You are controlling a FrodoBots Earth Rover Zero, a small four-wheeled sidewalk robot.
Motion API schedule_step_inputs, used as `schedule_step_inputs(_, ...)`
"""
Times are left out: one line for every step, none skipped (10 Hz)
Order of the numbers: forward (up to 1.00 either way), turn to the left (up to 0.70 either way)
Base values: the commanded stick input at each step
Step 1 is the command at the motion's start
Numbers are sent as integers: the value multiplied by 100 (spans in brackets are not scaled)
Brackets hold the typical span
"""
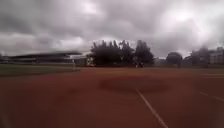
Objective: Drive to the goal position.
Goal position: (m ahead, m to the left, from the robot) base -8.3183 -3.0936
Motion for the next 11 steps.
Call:
schedule_step_inputs(70, 0)
schedule_step_inputs(70, 0)
schedule_step_inputs(70, 0)
schedule_step_inputs(70, 1)
schedule_step_inputs(70, 24)
schedule_step_inputs(70, 35)
schedule_step_inputs(70, 35)
schedule_step_inputs(70, 35)
schedule_step_inputs(70, 28)
schedule_step_inputs(70, 8)
schedule_step_inputs(70, 0)
